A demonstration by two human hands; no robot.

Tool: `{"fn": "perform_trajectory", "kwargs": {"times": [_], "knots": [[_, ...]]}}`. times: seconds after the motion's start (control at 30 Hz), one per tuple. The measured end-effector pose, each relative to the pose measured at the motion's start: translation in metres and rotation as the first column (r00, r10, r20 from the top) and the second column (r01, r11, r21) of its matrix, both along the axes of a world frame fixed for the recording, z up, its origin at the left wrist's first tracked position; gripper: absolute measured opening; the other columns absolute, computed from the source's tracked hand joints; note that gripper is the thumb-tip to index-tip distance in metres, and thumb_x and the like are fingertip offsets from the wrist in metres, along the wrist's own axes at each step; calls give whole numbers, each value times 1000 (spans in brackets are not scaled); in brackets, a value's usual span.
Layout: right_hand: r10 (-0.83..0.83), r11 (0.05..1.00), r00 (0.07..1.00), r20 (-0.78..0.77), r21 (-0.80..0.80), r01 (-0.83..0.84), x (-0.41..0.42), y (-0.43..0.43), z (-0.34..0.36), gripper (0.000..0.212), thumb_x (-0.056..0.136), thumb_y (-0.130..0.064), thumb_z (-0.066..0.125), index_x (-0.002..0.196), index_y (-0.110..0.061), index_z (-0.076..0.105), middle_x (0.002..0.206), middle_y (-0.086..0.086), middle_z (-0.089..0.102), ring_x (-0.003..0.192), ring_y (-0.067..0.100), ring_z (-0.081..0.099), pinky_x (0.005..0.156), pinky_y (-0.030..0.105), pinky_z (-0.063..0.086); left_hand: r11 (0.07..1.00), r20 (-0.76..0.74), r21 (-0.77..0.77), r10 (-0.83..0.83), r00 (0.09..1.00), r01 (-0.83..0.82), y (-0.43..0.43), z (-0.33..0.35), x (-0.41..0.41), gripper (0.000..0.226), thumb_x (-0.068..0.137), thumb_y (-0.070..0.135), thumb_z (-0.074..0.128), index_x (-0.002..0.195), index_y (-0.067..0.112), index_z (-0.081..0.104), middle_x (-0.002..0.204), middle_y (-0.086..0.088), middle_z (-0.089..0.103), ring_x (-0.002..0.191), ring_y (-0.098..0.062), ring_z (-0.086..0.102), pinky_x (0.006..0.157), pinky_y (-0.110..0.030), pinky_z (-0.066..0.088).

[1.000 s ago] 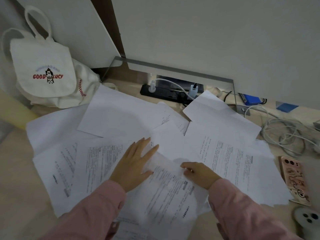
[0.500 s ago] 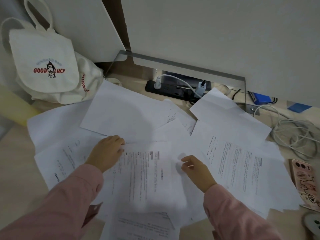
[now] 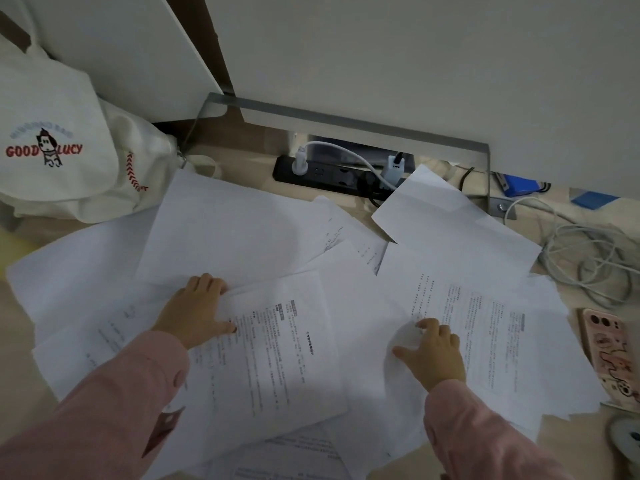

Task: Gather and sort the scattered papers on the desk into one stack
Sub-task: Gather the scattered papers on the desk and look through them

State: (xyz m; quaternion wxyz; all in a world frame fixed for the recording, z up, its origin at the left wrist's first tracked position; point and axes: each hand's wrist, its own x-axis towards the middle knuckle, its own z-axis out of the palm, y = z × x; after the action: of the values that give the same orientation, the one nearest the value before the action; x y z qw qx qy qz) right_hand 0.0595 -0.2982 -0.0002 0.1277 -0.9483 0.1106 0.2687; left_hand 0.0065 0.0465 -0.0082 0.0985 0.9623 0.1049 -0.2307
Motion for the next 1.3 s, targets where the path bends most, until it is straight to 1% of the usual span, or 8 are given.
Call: {"fn": "perform_trajectory", "kwargs": {"times": [0.17, 0.27, 0.37, 0.6, 0.87, 1.0, 1.1, 1.3], "knots": [[-22, 996, 991, -129, 79, 32, 5, -2, 2, 38, 91, -29, 47, 126, -15, 46, 123, 11, 56, 112, 28, 52, 89, 33, 39, 992, -72, -115, 44, 996, -52, -1, 6, 1, 35, 84, 42, 60, 108, 20, 48, 117, 2, 53, 106, -15, 50, 76, -24, 35], [-52, 990, 997, -54, 129, 59, 7, -11, 9, 12, 90, -24, 44, 92, -16, 53, 96, 12, 61, 89, 29, 56, 79, 34, 41, 965, -98, -233, 99, 990, -119, -2, 12, -5, 41, 89, 35, 56, 128, 26, 50, 129, 5, 57, 114, -16, 55, 83, -23, 41], [-86, 982, 995, 43, 174, 77, 12, -22, 27, 12, 92, -22, 44, 84, -17, 51, 85, 11, 58, 80, 29, 54, 72, 33, 40, 916, -14, -339, 223, 975, -215, -9, 21, -15, 39, 88, 31, 58, 126, 24, 56, 126, 6, 61, 113, -16, 57, 85, -23, 41], [-152, 970, 834, 530, 244, 22, 21, -46, 97, 26, 94, -19, 43, 109, -5, 60, 98, 27, 65, 91, 42, 58, 68, 33, 33, 599, 12, -685, 578, 816, -414, -39, 41, -39, 18, 91, 28, 54, 103, 17, 63, 100, 0, 69, 91, -18, 65, 85, -37, 52], [-37, 933, 570, 821, 232, -274, -12, -24, 134, 30, 92, -25, 42, 109, -15, 65, 88, 4, 68, 78, 22, 61, 70, 24, 40, 173, -168, -878, 761, 626, -446, -104, 45, -70, 18, 94, 19, 48, 110, 23, 57, 103, 6, 65, 90, -11, 63, 78, -27, 53], [215, 855, 588, 779, 141, -499, -39, -5, 101, 35, 87, -28, 40, 105, -22, 69, 89, -3, 72, 74, 16, 65, 54, 24, 49, 31, -271, -889, 767, 581, -457, -129, 39, -79, 24, 95, 17, 47, 117, 26, 52, 99, 10, 62, 85, -9, 60, 56, -13, 51], [390, 810, 625, 676, 70, -582, -59, 6, 65, 30, 83, -26, 45, 99, -26, 71, 79, -8, 71, 62, 10, 64, 45, 13, 37, -33, -329, -878, 765, 553, -477, -141, 33, -83, 26, 95, 13, 46, 118, 24, 49, 97, 7, 61, 84, -12, 59, 50, -11, 51], [519, 752, 681, 516, 102, -651, -97, 19, 18, 34, 72, -28, 41, 81, -32, 73, 65, -17, 68, 52, 2, 62, 39, 11, 42, -83, -392, -855, 749, 533, -512, -158, 21, -97, 28, 95, 15, 48, 118, 30, 49, 109, -1, 62, 92, -14, 61, 65, -21, 53]]}}
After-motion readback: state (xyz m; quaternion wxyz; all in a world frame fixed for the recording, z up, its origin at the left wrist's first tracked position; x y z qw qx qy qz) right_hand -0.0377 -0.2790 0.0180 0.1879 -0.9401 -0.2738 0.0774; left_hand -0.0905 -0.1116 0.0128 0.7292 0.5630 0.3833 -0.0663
